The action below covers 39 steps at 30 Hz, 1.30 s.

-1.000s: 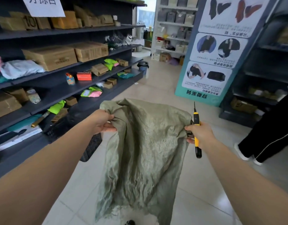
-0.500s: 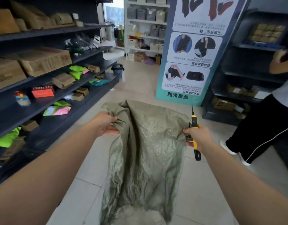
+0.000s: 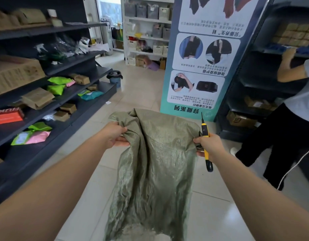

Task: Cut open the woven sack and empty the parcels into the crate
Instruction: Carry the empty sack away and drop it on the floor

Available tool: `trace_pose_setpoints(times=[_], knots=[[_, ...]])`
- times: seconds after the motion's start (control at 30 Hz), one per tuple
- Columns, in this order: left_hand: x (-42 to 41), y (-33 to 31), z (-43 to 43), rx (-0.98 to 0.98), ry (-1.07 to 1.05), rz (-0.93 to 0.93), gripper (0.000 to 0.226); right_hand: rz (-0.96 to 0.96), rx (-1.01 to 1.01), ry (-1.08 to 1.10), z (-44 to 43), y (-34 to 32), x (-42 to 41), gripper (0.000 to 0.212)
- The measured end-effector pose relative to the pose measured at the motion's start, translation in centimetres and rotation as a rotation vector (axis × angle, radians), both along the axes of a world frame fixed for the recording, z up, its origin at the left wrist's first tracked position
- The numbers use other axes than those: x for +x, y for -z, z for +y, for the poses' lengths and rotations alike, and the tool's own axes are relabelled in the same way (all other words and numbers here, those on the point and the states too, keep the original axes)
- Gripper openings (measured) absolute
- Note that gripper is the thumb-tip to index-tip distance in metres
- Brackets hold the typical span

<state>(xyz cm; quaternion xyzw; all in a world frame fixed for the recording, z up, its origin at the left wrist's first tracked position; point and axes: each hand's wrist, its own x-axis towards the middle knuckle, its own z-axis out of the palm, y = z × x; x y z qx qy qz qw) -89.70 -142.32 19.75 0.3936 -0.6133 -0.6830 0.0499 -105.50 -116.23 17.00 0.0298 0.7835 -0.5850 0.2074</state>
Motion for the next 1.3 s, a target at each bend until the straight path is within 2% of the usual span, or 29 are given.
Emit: trace_pose_setpoints(times=[0.37, 0.53, 0.77, 0.93, 1.3], knots=[[-21.5, 0.5, -9.6, -0.014, 0.071, 0.017, 0.011, 0.015, 0.019, 0.066, -9.1, 0.5, -20.0, 0.025], [-32.5, 0.5, -14.7, -0.027, 0.137, 0.023, 0.013, 0.015, 0.024, 0.128, -13.6, 0.5, -29.4, 0.012], [-47.2, 0.3, -20.2, -0.060, 0.207, 0.004, 0.012, 0.017, 0.000, 0.196, -17.9, 0.2, -41.8, 0.016], [-57.7, 1.5, -22.3, -0.055, 0.243, 0.011, 0.020, 0.028, -0.012, 0.222, -20.0, 1.1, -51.3, 0.016], [-81.4, 3.6, -25.8, -0.004, 0.161, 0.050, 0.022, 0.044, -0.007, 0.257, -23.9, 2.8, -75.0, 0.013]])
